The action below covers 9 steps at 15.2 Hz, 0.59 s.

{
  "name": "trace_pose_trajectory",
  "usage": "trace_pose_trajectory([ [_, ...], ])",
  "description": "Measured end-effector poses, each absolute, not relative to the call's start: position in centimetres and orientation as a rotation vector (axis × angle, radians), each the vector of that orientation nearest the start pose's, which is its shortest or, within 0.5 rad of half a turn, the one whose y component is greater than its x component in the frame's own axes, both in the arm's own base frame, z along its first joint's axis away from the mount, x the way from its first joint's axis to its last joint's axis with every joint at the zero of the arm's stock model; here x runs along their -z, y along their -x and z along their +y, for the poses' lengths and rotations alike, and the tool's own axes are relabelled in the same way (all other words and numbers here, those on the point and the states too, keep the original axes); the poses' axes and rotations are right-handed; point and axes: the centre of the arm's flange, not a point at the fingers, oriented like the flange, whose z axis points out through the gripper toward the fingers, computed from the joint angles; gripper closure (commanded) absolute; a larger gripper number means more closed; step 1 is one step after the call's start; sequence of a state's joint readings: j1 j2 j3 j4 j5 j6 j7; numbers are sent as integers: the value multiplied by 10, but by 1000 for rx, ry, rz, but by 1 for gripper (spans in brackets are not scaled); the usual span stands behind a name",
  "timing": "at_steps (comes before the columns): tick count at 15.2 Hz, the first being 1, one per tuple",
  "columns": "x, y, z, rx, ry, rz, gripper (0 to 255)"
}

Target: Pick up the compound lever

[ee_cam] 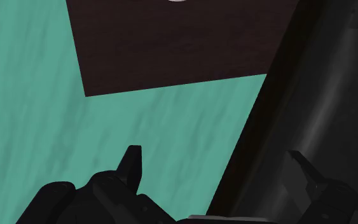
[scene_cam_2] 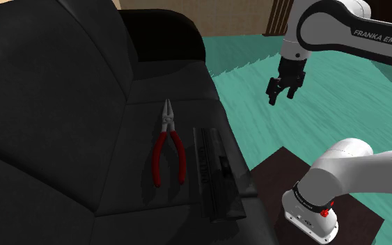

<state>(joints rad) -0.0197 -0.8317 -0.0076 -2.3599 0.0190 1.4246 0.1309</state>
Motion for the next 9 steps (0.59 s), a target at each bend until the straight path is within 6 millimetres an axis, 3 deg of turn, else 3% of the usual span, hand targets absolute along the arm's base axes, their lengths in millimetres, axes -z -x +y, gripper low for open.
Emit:
trace_pose_trajectory([
  [4,-583,-291,17,-154,3110,242,0],
  [9,-569,-310,76,-131,3112,248,0],
])
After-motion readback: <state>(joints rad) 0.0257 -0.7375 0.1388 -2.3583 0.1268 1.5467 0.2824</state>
